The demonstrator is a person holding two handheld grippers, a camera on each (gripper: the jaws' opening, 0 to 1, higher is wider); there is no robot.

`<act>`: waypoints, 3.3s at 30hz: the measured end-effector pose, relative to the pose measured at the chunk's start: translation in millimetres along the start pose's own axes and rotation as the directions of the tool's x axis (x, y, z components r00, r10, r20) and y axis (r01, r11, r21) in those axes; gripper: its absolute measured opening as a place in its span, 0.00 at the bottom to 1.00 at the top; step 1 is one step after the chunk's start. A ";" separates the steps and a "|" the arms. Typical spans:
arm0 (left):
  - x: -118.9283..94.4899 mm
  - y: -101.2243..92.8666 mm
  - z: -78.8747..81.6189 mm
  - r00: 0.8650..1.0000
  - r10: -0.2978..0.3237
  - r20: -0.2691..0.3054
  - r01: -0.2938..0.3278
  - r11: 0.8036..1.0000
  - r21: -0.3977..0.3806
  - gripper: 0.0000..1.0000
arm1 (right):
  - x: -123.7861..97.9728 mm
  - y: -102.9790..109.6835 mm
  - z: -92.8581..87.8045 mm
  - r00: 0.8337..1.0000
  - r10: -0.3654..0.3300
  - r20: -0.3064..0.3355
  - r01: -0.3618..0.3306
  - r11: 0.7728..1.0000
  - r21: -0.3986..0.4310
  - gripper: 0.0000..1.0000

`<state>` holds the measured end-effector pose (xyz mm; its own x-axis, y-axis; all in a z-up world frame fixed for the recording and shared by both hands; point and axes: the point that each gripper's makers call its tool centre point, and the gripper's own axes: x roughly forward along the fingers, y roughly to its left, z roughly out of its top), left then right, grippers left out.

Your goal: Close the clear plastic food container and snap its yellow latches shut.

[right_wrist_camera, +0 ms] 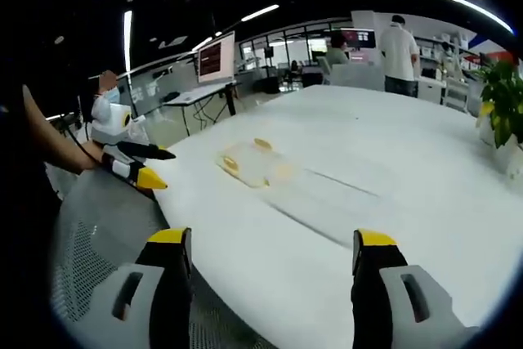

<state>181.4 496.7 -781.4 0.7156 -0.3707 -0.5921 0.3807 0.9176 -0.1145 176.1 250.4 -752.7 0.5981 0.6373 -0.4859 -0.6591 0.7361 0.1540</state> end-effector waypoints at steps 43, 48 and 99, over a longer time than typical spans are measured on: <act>-1.7 -9.4 1.2 0.999 -0.051 -0.006 0.051 0.998 0.034 0.69 | 1.5 3.4 -14.5 0.996 0.009 -0.090 -0.011 1.000 -0.022 0.68; -1.0 -13.5 -0.8 0.996 -0.082 -0.031 0.083 0.995 0.054 0.69 | 2.1 6.5 -12.0 0.995 0.000 -0.099 -0.006 0.998 -0.057 0.68; -13.2 -24.8 22.0 0.903 -0.414 -0.112 0.428 0.852 0.301 0.90 | 52.7 92.8 55.2 0.988 0.104 -0.116 -0.119 0.984 -0.133 0.84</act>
<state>175.4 475.7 -753.2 0.4229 -0.6989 -0.5768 0.8070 0.5801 -0.1112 171.6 364.9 -716.5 0.4695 0.6797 -0.5635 -0.7803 0.6181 0.0954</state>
